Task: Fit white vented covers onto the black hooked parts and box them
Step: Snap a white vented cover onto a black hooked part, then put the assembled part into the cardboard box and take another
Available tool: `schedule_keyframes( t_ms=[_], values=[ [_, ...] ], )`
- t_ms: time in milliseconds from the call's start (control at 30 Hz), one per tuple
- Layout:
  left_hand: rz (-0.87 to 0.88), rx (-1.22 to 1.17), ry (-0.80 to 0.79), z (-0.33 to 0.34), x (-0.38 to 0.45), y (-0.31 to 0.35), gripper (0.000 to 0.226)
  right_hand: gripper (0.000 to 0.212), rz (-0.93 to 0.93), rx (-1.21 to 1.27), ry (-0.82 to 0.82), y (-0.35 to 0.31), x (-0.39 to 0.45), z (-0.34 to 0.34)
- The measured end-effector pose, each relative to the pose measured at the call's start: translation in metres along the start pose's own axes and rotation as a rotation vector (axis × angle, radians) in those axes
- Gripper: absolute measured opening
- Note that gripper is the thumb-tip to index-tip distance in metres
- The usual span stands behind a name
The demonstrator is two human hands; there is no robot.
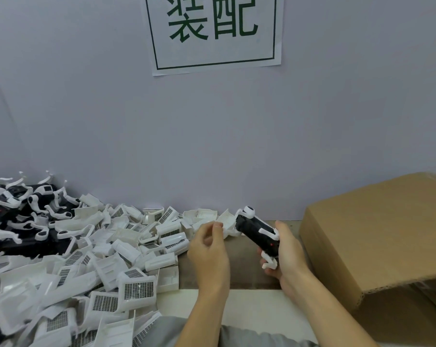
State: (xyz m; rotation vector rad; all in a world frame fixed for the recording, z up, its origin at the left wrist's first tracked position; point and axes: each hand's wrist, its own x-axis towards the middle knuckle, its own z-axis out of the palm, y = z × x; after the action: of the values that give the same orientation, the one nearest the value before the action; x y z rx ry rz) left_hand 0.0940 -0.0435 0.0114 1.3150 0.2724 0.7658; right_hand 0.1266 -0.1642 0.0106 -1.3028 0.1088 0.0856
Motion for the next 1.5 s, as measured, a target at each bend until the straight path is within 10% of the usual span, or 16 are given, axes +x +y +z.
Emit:
schedule_keyframes(
  t_ms=[167, 333, 667, 967, 1167, 1333, 1500],
  values=[
    [-0.099, -0.047, 0.106, -0.005, 0.008, 0.001, 0.013, 0.012, -0.251, -0.143, -0.137, -0.003, -0.011, -0.002],
    [-0.278, -0.196, -0.028, -0.008, 0.015, 0.0, 0.023, 0.05, -0.548, -0.514, -0.32, -0.004, -0.015, -0.003],
    [-0.321, -0.161, 0.04, -0.018, 0.024, 0.001, 0.019, 0.055, -0.748, -1.126, -0.245, -0.013, -0.014, 0.001],
    [-0.266, 0.242, -0.229, -0.026, 0.037, 0.044, 0.028, 0.042, -0.554, -0.91, -0.316, -0.024, -0.015, -0.019],
    [-0.299, 0.005, -0.019, -0.029, 0.039, 0.028, 0.025, 0.028, -0.34, -0.697, -0.267, -0.037, -0.018, -0.019],
    [-0.405, 0.121, -0.069, -0.02, 0.028, -0.015, 0.027, 0.035, -0.033, -0.319, -0.33, -0.06, -0.029, -0.021],
    [-0.28, 0.234, -0.167, -0.016, 0.024, -0.023, 0.031, 0.028, -0.102, 0.104, -0.188, -0.098, -0.036, -0.032]
  ],
)
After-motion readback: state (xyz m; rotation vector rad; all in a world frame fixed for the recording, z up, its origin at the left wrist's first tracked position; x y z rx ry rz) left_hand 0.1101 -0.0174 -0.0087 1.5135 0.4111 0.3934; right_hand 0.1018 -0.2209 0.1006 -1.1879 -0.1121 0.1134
